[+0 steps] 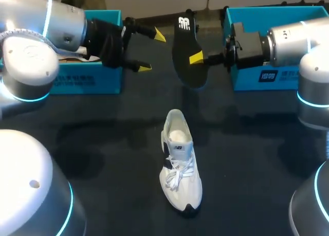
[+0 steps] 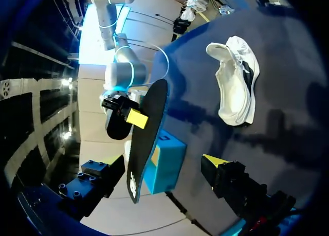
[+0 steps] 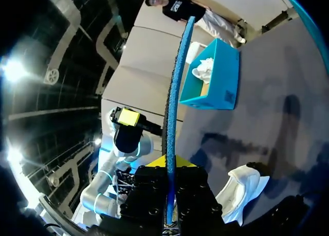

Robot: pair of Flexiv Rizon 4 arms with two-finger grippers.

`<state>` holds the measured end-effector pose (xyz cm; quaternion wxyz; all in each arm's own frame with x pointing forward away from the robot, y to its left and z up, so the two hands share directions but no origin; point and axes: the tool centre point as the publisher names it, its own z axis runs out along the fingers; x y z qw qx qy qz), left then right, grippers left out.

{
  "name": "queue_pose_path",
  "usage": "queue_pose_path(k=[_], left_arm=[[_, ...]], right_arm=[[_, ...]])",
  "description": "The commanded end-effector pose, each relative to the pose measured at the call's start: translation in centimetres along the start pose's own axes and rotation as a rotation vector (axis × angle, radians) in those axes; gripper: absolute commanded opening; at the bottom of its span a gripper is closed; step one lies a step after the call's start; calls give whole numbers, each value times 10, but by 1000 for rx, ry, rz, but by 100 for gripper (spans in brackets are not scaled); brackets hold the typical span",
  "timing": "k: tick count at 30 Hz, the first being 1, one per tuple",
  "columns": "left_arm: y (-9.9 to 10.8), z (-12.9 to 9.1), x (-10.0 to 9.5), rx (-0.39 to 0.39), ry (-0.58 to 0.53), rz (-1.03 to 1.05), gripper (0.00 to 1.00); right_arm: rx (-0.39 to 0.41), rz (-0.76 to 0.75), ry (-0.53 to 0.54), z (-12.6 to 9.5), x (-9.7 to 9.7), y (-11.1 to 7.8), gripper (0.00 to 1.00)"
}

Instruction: Take the shoe out of the shoebox, open the shoe tongue, remove and reinsert the insole, then place the shoe into the shoebox

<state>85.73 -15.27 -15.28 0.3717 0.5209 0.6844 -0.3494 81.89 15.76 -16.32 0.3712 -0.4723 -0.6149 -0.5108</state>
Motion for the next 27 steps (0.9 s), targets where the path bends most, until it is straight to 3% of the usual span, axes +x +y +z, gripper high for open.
queue_pose_path(k=[1,4,8,10,11,16,27], left_arm=[[0,-2,0,0,28,1,100],[0,0,3,-12,73,-66,100],[-5,0,23,-113,189,-168,100],[-7,-2,27,-117,207,-193,100],[-11,-3,36,-164,273,-269,100],[-22,-8,53,-231,395,-442,100],[-23,-9,55,-246,404,-445,100]], right_arm=[[-2,0,-1,1,0,0,0],[12,-27,-68,4,4,-1,0],[-13,-102,-49,-1,-2,-12,0],[-21,-119,-49,-2,-4,-15,0],[-38,-145,-41,-5,-8,-20,0],[-44,-215,-52,-8,-8,-28,0],[-55,-254,-47,-7,-10,-32,0]])
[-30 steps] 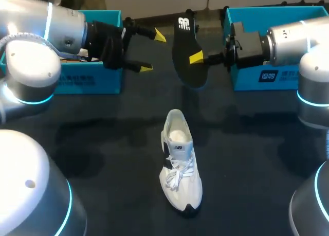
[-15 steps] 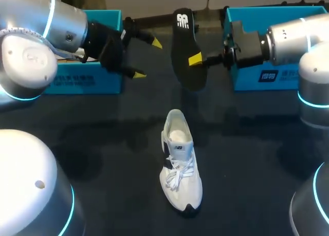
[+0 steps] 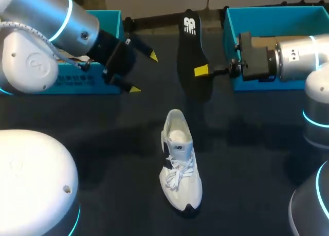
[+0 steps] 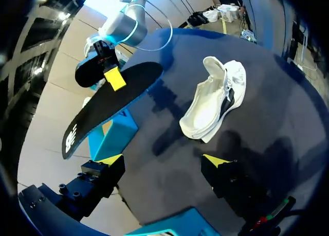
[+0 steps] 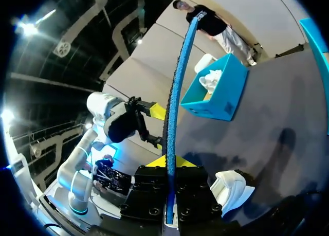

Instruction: Take the shoe out of the shoebox, open the shoe tongue, remove and reinsert the insole, then place the shoe into the shoebox

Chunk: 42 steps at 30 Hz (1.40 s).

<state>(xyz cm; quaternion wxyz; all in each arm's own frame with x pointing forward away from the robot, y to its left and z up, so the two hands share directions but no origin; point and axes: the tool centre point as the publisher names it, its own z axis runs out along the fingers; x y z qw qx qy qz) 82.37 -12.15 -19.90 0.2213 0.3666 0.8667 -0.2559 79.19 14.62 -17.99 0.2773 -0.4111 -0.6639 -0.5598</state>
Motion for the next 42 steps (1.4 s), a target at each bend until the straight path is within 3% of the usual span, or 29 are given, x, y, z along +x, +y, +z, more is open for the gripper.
queue_pose_path(k=[1,17,26,33,35,42], left_arm=[[-3,-2,-4,-44,60,-2,100],[-3,-2,-4,-44,60,-2,100],[-31,15,35,-91,177,-212,100],[-31,27,58,-41,241,-381,100],[-28,28,64,-66,254,-427,100],[-28,28,64,-66,254,-427,100]], right_arm=[[-1,0,-4,1,1,-1,0],[-9,-11,24,0,-1,-4,0],[-152,-63,56,-14,-24,-27,0],[-197,-140,76,-11,-21,-38,0],[-217,-139,100,-9,-20,-41,0],[-217,-139,100,-9,-20,-41,0]])
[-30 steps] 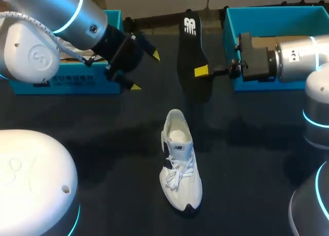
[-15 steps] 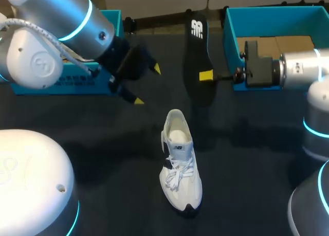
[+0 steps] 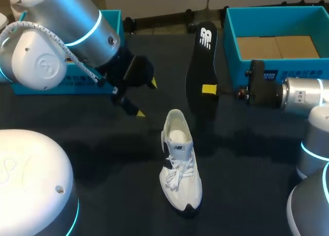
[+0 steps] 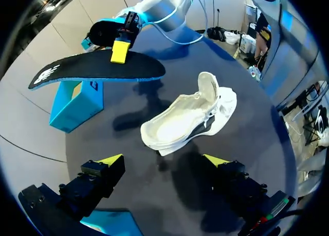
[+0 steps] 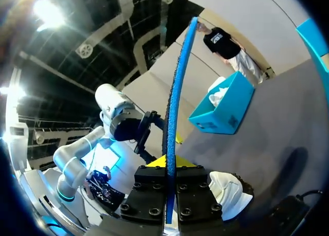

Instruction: Take the shoe out of the shoebox, open the shoe tongue, remove and reinsert the insole, then place the shoe into the shoebox

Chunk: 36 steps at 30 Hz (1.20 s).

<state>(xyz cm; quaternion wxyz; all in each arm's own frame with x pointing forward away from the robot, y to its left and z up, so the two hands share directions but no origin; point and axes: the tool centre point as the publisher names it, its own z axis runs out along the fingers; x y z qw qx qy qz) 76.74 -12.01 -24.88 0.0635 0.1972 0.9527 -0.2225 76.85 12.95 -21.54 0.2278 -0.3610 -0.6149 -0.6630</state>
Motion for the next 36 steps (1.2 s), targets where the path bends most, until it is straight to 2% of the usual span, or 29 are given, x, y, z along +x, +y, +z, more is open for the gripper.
queue_pose_path(k=[1,5,8,11,18,26,36], left_arm=[[-1,1,-1,-5,1,0,100],[-1,1,-1,-5,1,0,100],[4,19,7,-22,32,-60,100],[12,28,11,-5,39,-96,100],[25,47,19,71,62,-134,100],[27,71,30,138,123,-145,100],[26,73,31,144,133,-141,100]], right_arm=[[-12,-1,-4,2,1,-2,0],[-12,-1,-4,2,1,-2,0],[-22,-22,7,9,-4,-11,0],[-52,-42,37,14,-11,-20,0],[-80,-65,81,22,-19,-23,0],[-112,-73,108,30,-33,-24,0],[-116,-69,104,30,-35,-25,0]])
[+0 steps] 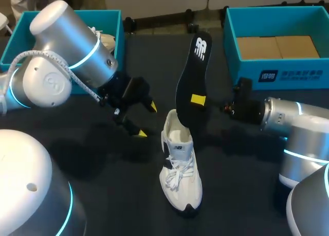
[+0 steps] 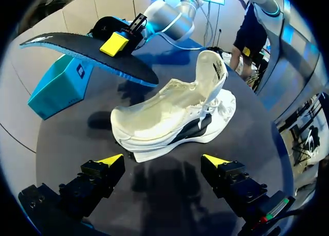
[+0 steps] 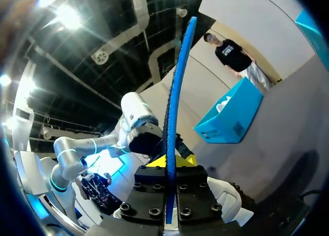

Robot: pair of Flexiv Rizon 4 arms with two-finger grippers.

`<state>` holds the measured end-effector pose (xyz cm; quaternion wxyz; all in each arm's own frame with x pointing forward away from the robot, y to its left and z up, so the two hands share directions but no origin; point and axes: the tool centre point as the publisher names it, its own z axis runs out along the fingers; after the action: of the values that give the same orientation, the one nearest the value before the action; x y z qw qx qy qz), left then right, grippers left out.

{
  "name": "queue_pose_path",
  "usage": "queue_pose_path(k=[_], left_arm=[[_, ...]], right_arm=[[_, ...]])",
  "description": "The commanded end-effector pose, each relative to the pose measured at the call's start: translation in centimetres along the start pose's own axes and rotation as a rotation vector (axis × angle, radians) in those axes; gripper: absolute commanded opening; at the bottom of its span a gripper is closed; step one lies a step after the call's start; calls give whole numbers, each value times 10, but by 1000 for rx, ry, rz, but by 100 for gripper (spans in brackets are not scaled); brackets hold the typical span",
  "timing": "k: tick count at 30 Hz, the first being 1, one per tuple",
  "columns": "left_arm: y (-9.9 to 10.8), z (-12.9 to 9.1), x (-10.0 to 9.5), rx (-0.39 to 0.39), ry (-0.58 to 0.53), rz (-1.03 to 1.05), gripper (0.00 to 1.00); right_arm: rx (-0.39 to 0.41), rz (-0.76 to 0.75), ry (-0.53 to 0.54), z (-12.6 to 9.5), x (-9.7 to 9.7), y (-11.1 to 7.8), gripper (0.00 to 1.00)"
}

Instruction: Take the shoe out of the shoebox, open the shoe tongue, remove and reinsert the insole, then place the shoe into the shoebox

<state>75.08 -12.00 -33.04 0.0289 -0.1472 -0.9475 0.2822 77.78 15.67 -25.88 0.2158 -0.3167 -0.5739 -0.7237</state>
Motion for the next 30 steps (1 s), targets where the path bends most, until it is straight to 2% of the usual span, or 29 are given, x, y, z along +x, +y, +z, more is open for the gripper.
queue_pose_path(k=[1,4,7,9,20,30], left_arm=[[-1,0,-1,-2,3,1,100],[-1,0,-1,-2,3,1,100],[1,10,1,11,5,-32,100],[0,15,2,-13,-4,-45,100],[-5,32,11,6,19,-78,100],[-4,37,13,-8,27,-100,100]], right_arm=[[2,0,-2,1,0,0,0],[2,0,-2,1,0,0,0],[0,-15,-6,3,-1,-4,0],[-4,-20,-9,4,-3,-5,0],[-4,-29,2,9,-12,-11,0],[-21,-34,-12,6,-17,-19,0]])
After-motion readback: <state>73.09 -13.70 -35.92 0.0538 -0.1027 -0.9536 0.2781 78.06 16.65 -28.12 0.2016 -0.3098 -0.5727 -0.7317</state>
